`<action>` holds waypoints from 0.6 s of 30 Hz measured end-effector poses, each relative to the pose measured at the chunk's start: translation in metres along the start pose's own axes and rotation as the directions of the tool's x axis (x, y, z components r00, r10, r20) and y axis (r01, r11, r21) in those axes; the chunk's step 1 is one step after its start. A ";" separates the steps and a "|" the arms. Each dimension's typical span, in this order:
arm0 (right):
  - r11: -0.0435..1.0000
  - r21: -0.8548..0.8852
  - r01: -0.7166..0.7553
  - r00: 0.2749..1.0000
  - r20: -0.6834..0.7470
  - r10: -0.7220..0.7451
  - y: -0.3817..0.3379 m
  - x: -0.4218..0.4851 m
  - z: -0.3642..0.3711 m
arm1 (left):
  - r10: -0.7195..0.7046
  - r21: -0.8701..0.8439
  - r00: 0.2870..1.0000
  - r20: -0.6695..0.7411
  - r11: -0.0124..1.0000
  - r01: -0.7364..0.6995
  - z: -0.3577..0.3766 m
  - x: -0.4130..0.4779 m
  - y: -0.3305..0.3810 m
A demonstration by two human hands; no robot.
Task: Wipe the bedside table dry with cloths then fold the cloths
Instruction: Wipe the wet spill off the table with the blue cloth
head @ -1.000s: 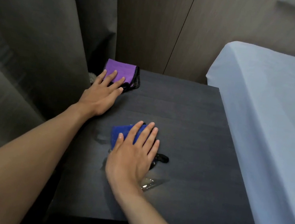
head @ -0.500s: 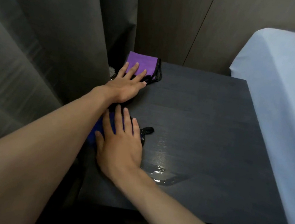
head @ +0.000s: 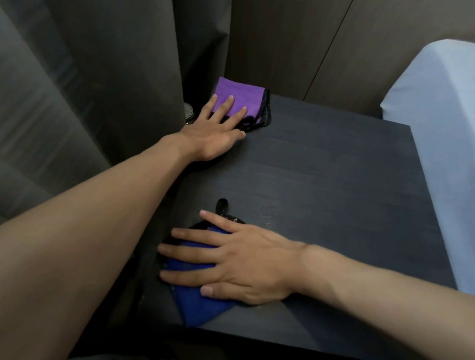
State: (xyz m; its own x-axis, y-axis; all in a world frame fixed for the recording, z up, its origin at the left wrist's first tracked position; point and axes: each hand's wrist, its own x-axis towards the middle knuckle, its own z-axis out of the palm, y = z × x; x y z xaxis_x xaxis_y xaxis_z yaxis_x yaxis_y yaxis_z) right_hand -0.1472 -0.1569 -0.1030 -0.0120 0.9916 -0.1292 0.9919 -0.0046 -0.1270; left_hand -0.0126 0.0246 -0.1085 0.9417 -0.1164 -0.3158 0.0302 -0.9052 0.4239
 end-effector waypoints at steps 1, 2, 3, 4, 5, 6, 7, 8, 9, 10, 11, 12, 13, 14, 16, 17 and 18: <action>0.999 -0.035 0.017 1.000 0.011 -0.017 0.001 0.000 -0.002 | -0.001 0.000 1.000 -0.004 1.000 0.001 0.000 0.000 0.000; 0.997 -0.070 0.023 1.000 0.016 -0.022 0.001 0.000 -0.003 | -0.002 -0.001 1.000 -0.007 1.000 0.002 0.000 0.000 0.000; 0.995 -0.093 0.019 1.000 0.017 -0.018 0.001 0.001 -0.005 | -0.002 -0.002 1.000 -0.009 1.000 0.002 0.000 0.000 0.000; 0.995 -0.104 0.007 1.000 0.016 -0.005 0.001 0.001 -0.005 | -0.001 -0.002 1.000 -0.011 1.000 0.001 0.001 0.001 0.000; 0.994 -0.106 -0.011 1.000 0.014 0.012 0.000 0.001 -0.006 | 0.000 -0.001 1.000 -0.012 1.000 0.000 0.001 0.001 0.000; 0.995 -0.096 -0.035 0.999 0.010 0.036 -0.003 0.001 -0.007 | 0.001 -0.003 1.000 -0.012 1.000 -0.001 0.001 0.000 0.000; 0.995 -0.077 -0.062 0.998 0.001 0.062 -0.007 0.000 -0.009 | 0.002 -0.007 1.000 -0.010 1.000 -0.002 0.001 0.000 0.000; 0.995 -0.051 -0.088 0.996 -0.012 0.087 -0.011 0.001 -0.010 | 0.003 -0.010 1.000 -0.010 1.000 -0.003 0.001 0.000 0.000; 0.993 -0.030 -0.111 0.994 -0.027 0.110 -0.016 0.002 -0.011 | 0.003 -0.010 1.000 -0.011 1.000 -0.003 0.001 0.000 0.000; 0.990 -0.005 -0.143 0.989 -0.045 0.142 -0.023 0.005 -0.012 | 0.003 -0.009 1.000 -0.014 1.000 -0.003 0.002 0.001 -0.001; 0.980 0.036 -0.195 0.978 -0.068 0.197 -0.031 0.009 -0.011 | 0.003 -0.006 1.000 -0.018 1.000 -0.003 0.002 0.001 0.000; 0.958 0.104 -0.268 0.955 -0.101 0.278 -0.041 0.014 -0.009 | 0.003 -0.004 1.000 -0.020 1.000 -0.003 0.002 0.001 0.000; 0.915 0.189 -0.357 0.913 -0.137 0.384 -0.050 0.019 -0.005 | 0.003 -0.003 1.000 -0.021 1.000 -0.003 0.002 0.001 0.000; 0.851 0.276 -0.448 0.849 -0.168 0.501 -0.059 0.025 0.000 | 0.002 -0.003 1.000 -0.024 1.000 -0.002 0.002 0.002 0.000; 0.695 0.403 -0.595 0.692 -0.183 0.698 -0.071 0.038 0.009 | 0.002 -0.002 1.000 -0.029 1.000 -0.002 0.003 0.002 -0.001; 0.639 0.418 -0.646 0.635 -0.171 0.753 -0.074 0.043 0.012 | 0.002 -0.003 1.000 -0.031 1.000 -0.002 0.004 0.003 -0.001; 0.605 0.406 -0.685 0.599 -0.158 0.785 -0.075 0.049 0.016 | 0.002 -0.002 0.999 -0.033 1.000 -0.002 0.005 0.003 -0.002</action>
State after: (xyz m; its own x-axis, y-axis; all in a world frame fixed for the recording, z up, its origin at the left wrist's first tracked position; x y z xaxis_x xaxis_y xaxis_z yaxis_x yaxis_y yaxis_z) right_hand -0.2244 -0.1104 -0.1153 0.7916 0.6107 -0.0215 0.5564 -0.7350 -0.3875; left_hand -0.0117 0.0240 -0.1143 0.9524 -0.1048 -0.2863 0.0288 -0.9040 0.4265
